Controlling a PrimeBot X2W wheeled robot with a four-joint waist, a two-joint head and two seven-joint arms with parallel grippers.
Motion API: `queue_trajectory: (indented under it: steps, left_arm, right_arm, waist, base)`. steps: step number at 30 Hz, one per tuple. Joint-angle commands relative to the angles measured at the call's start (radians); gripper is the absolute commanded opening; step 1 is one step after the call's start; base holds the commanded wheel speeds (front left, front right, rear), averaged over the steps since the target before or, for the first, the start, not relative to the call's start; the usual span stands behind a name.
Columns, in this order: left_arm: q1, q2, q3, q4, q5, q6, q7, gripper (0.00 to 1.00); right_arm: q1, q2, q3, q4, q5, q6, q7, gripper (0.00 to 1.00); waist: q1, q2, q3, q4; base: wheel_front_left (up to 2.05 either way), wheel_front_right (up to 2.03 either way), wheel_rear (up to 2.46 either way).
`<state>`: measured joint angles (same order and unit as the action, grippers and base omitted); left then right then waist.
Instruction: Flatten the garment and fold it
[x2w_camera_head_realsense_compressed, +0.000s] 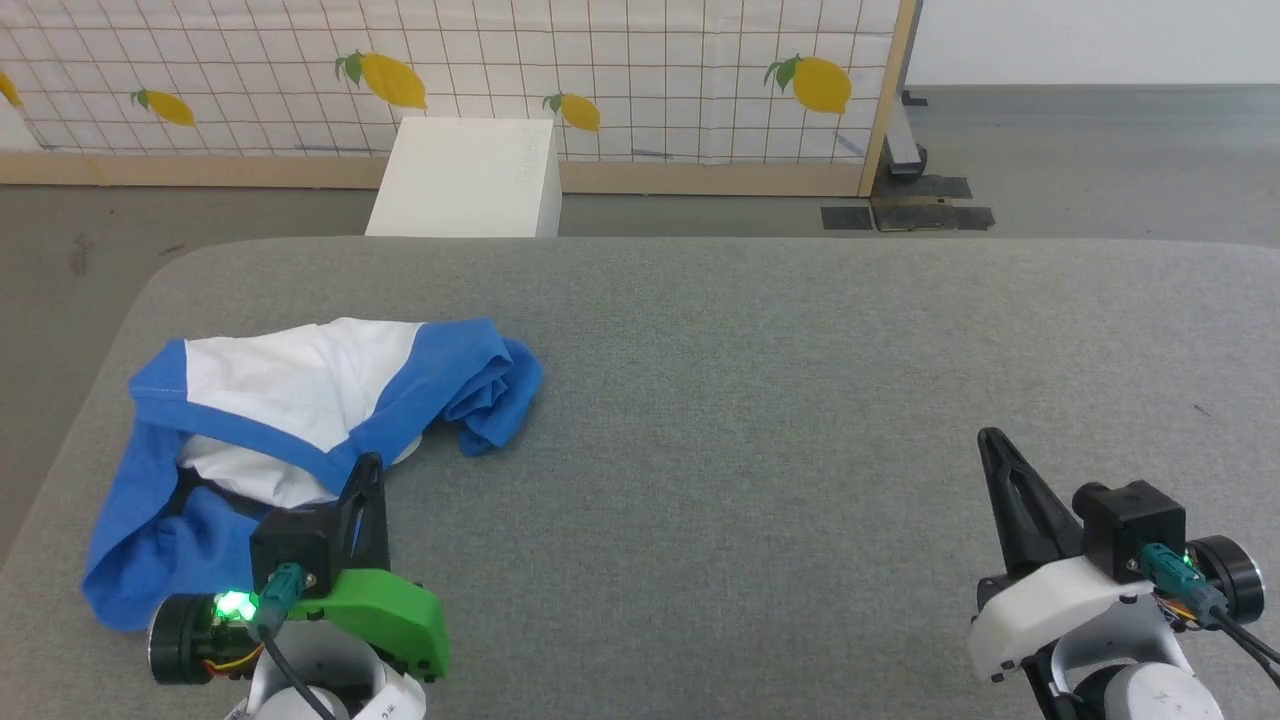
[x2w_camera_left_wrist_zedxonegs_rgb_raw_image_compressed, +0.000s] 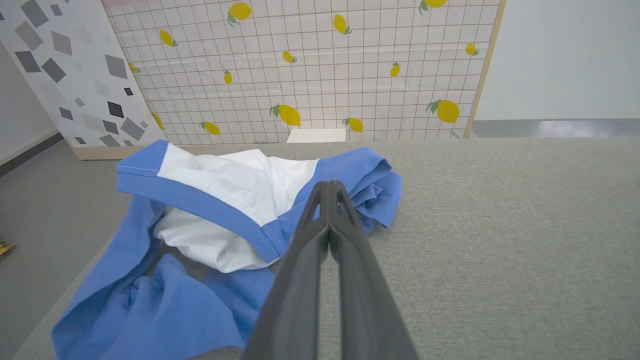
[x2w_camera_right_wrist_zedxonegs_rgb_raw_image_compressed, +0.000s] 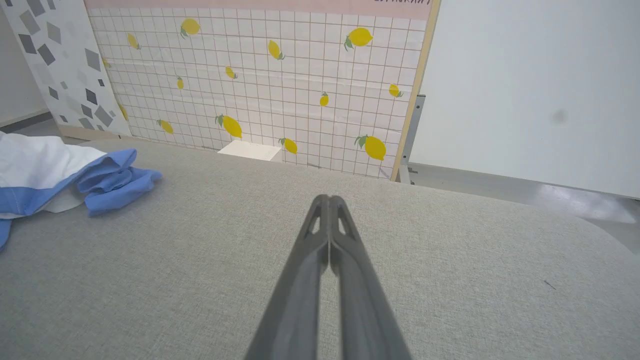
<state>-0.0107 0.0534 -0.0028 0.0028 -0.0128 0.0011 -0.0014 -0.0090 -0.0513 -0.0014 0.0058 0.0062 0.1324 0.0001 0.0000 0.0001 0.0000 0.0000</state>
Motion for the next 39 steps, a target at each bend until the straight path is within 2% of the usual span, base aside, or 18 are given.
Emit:
queue_trajectory:
  steps: [1, 39]
  left_arm:
    - [0.011, -0.003, 0.003, -0.003, 0.013, -0.001, 0.001, 0.0]
    - [0.011, -0.003, 0.003, -0.003, 0.013, -0.001, 0.001, 0.0]
  right_arm:
    - [0.009, 0.001, 0.001, -0.006, -0.006, -0.002, 0.0, 0.0]
    - [0.009, 0.001, 0.001, -0.006, -0.006, -0.002, 0.0, 0.0]
  waist:
    - [0.0, -0.0001, 0.0, 0.0]
    - [0.0, -0.0001, 0.0, 0.0]
  base:
    - [0.0, 0.0, 0.0]
    - [0.0, 0.0, 0.0]
